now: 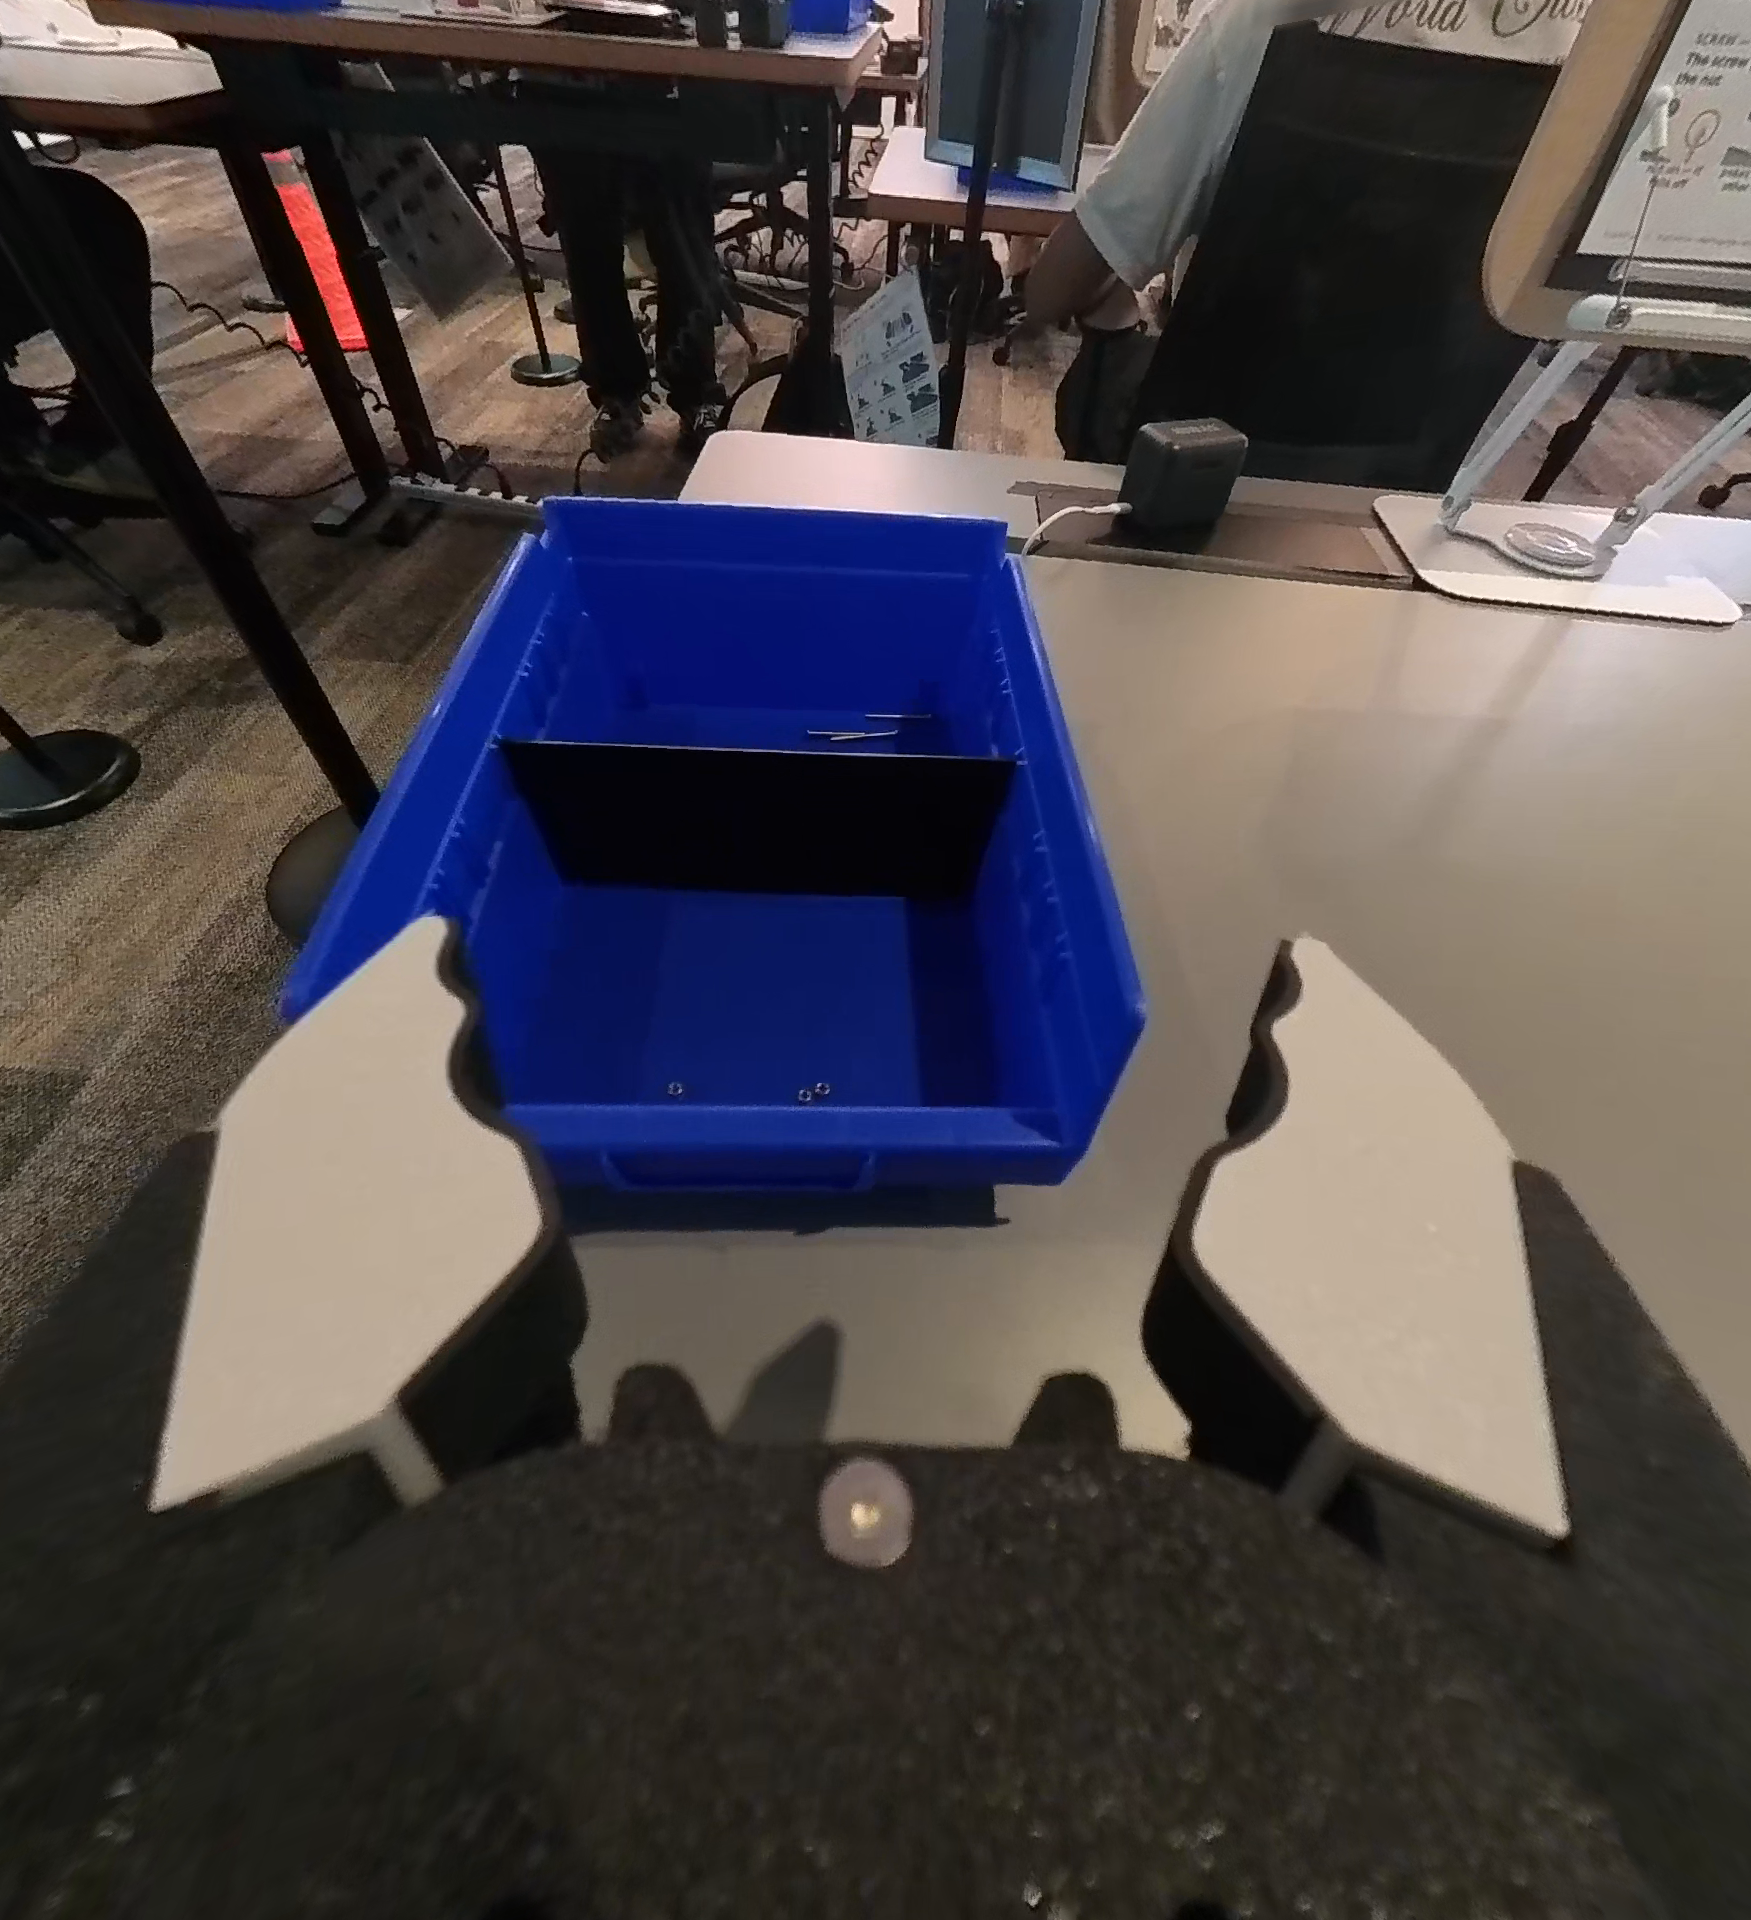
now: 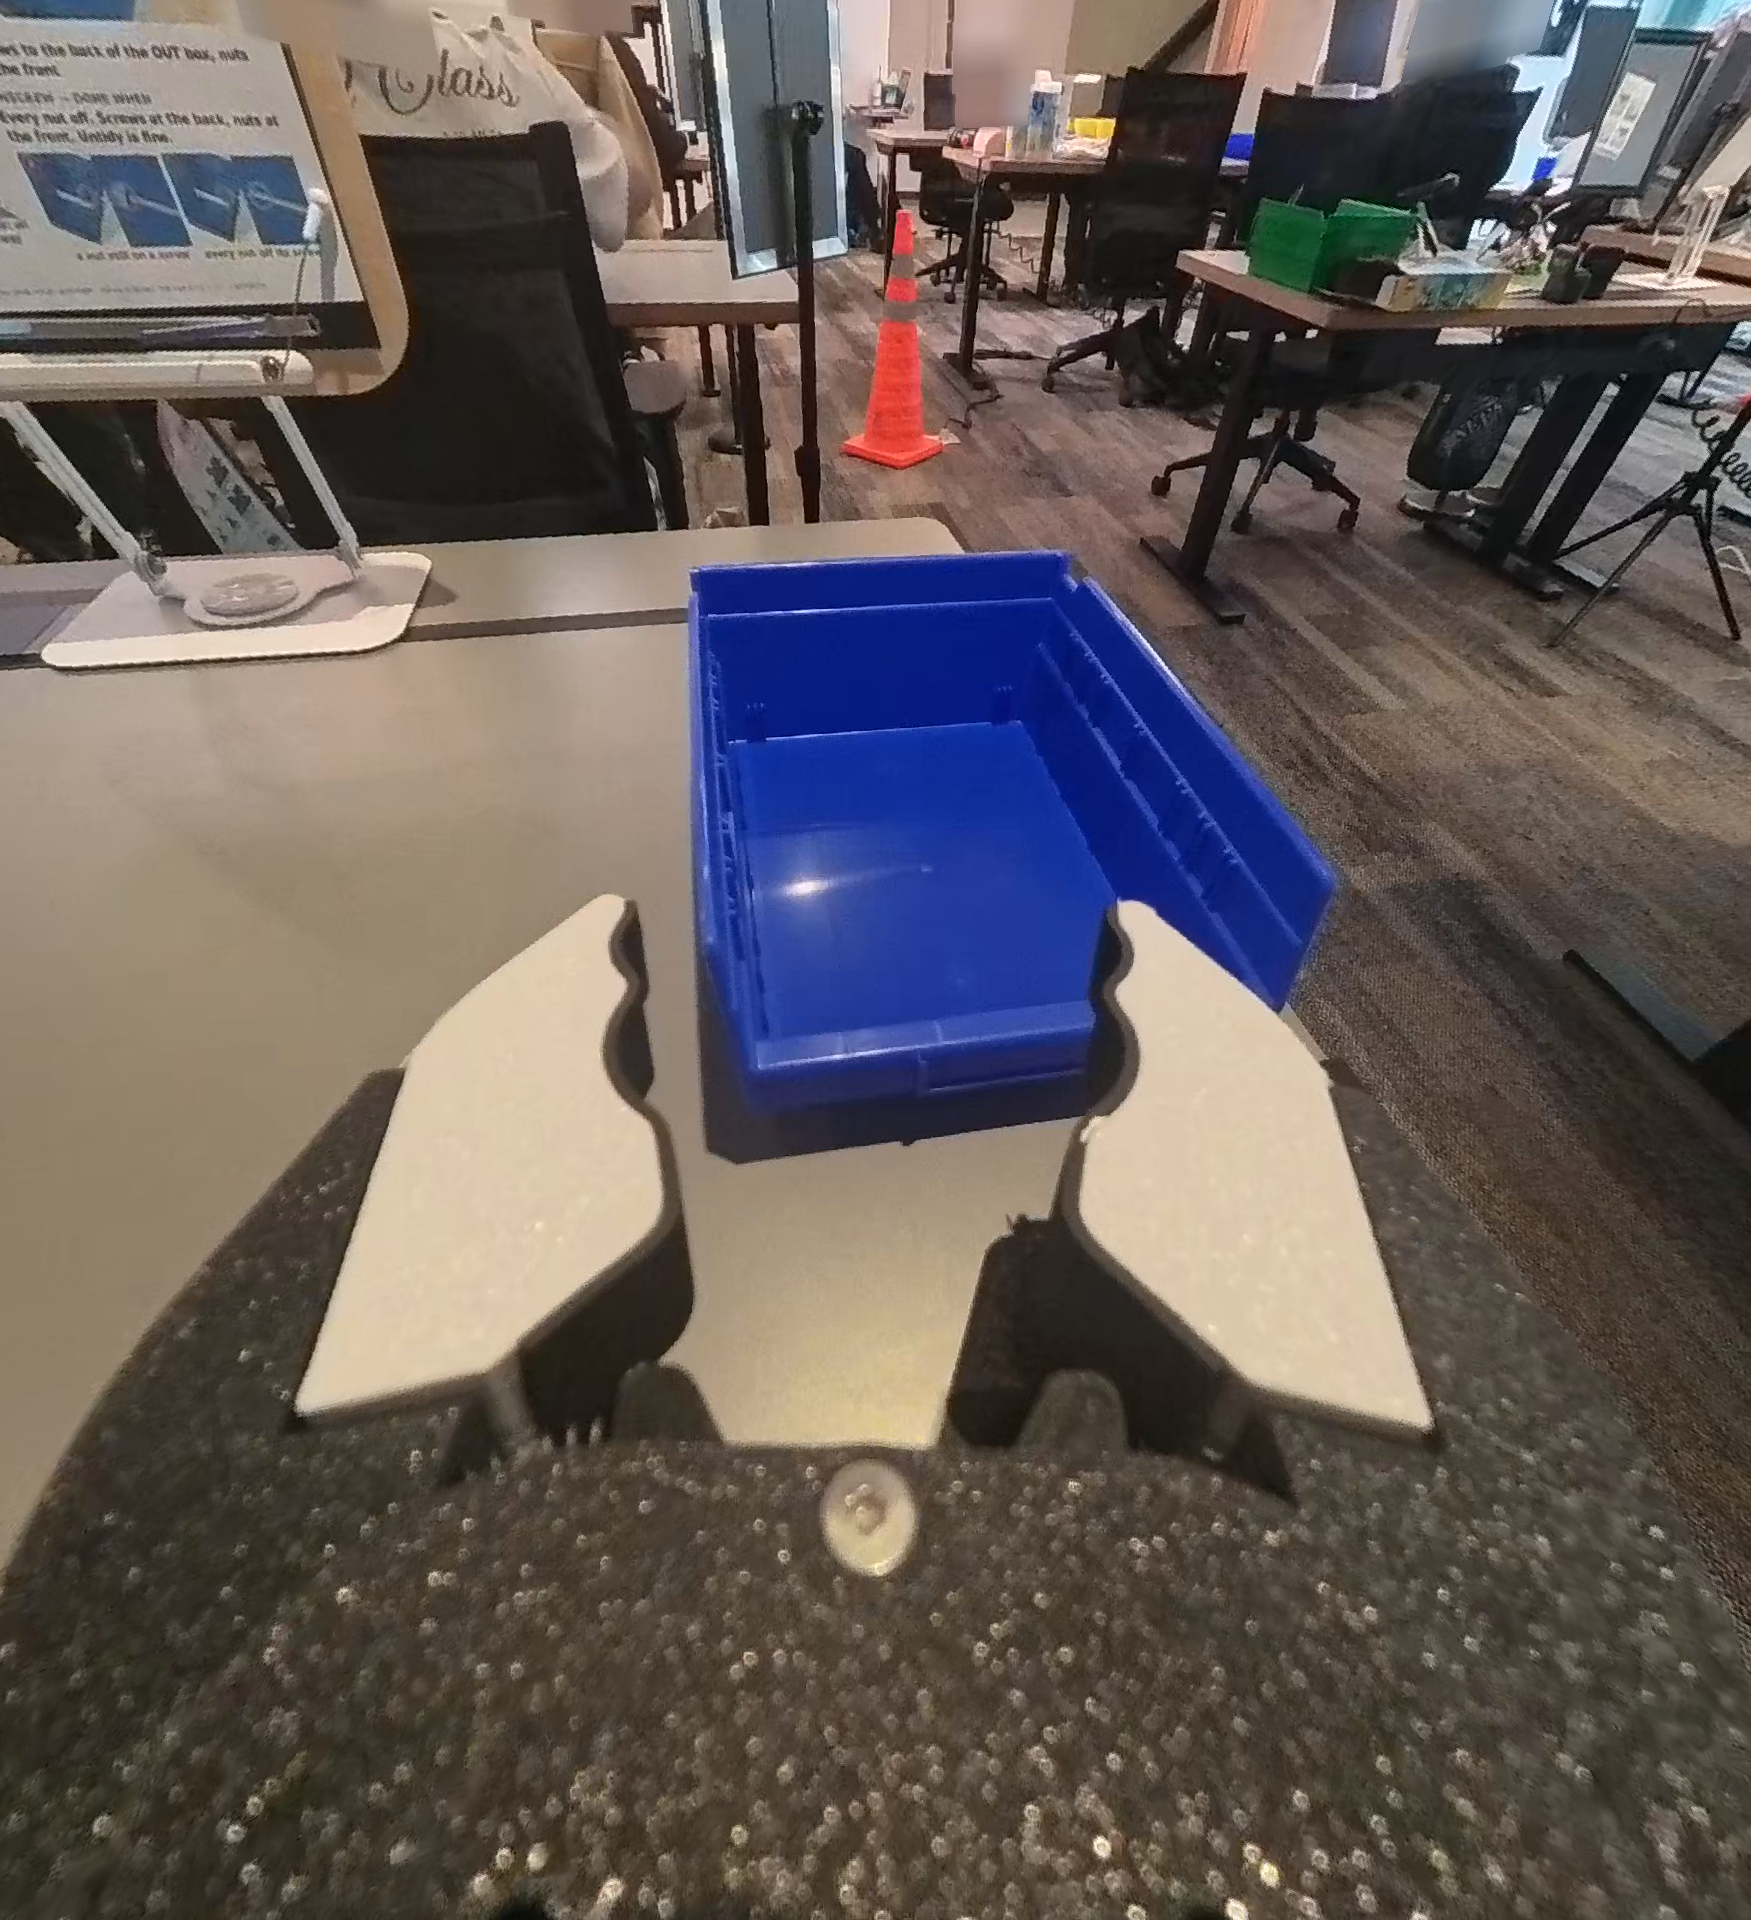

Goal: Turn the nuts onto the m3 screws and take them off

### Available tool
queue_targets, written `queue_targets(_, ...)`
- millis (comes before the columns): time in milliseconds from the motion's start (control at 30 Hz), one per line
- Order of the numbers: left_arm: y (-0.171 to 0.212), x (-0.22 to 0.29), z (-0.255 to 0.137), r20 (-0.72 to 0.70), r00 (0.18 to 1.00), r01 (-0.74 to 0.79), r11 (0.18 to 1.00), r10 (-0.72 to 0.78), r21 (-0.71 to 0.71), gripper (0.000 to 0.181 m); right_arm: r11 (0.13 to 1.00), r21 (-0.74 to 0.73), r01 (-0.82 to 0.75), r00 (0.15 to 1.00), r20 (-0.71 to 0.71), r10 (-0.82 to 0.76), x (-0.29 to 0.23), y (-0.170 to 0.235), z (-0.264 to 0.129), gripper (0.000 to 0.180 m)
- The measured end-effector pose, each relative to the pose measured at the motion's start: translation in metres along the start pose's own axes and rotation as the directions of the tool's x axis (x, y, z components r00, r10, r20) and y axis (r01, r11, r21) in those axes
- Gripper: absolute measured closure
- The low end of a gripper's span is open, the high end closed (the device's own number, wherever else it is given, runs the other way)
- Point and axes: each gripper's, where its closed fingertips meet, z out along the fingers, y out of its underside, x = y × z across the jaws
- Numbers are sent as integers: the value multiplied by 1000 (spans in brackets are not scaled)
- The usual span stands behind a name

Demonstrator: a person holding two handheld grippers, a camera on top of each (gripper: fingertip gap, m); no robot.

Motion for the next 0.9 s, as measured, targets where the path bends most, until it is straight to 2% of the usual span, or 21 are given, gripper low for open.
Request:
queue_targets(633,3,4,2,-17,1000,14,1000,-15,-12,45,1000,-19,10,1000,19,-9,-6,2,2,98)
queue_targets(900,-6,55,22,-124,992,3,999,-10,-53,45,997,-70,32,995,98,-25,-41,5,20,97)
